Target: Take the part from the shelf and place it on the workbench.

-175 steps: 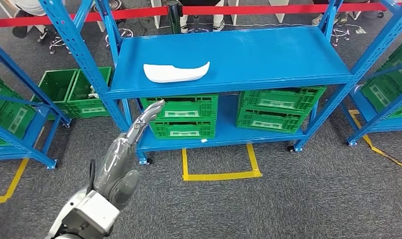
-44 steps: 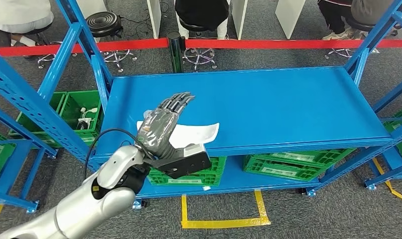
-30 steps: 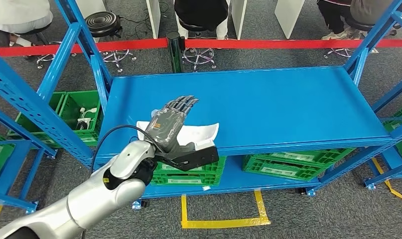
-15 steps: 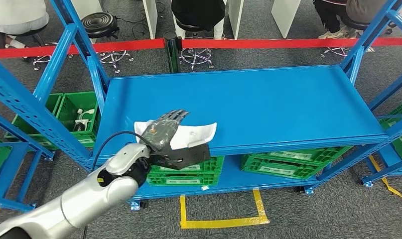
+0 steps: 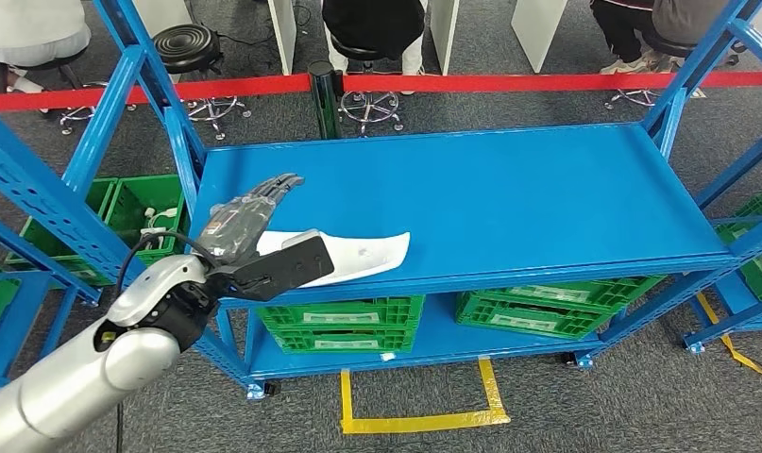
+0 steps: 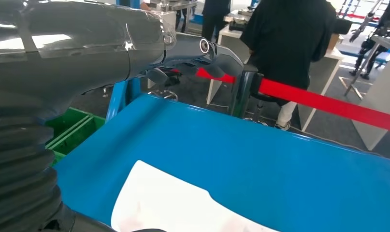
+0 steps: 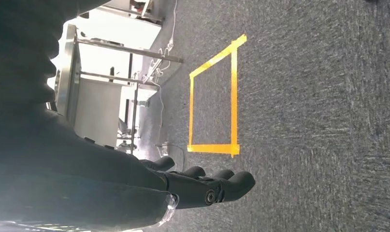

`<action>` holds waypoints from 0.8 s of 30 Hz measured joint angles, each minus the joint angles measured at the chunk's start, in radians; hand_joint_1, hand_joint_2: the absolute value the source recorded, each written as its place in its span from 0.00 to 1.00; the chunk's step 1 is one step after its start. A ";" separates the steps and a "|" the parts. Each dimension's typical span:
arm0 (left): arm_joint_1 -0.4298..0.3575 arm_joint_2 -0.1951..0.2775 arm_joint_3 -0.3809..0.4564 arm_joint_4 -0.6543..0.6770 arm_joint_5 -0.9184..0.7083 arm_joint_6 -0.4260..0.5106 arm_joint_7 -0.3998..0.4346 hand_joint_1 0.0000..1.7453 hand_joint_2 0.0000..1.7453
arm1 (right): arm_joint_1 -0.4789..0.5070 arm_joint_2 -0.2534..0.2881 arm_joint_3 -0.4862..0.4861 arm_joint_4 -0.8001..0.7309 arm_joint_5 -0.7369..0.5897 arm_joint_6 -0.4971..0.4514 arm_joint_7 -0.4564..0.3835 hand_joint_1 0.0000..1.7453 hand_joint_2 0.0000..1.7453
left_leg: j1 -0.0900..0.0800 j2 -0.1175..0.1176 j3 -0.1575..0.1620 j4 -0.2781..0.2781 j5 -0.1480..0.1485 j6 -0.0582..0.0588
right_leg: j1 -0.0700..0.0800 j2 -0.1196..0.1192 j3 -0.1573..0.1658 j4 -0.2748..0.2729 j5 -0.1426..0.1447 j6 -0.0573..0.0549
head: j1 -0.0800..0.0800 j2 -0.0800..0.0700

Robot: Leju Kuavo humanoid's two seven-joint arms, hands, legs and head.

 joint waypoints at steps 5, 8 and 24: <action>-0.008 -0.001 -0.003 0.003 0.006 -0.006 -0.019 0.00 1.00 | -0.001 -0.002 0.000 0.000 0.008 0.005 -0.001 0.00 1.00 | 0.000 -0.008 0.000 0.000 0.000 0.000 | 0.000 -0.001 0.000 -0.001 0.000 0.000 | 0.000 0.000; -0.011 -0.003 -0.007 0.006 0.007 -0.009 -0.022 0.00 1.00 | -0.001 -0.002 0.000 0.000 0.009 0.007 -0.001 0.00 1.00 | -0.001 -0.012 0.000 0.000 0.000 0.000 | 0.000 -0.002 0.000 -0.001 0.000 0.000 | 0.000 0.000; -0.002 -0.089 -0.088 0.073 0.006 -0.097 -0.096 0.00 1.00 | -0.012 -0.001 0.000 0.000 0.027 0.014 0.027 0.00 1.00 | -0.002 -0.025 -0.002 0.001 0.001 0.001 | 0.000 -0.010 0.000 -0.002 0.000 0.001 | 0.000 0.000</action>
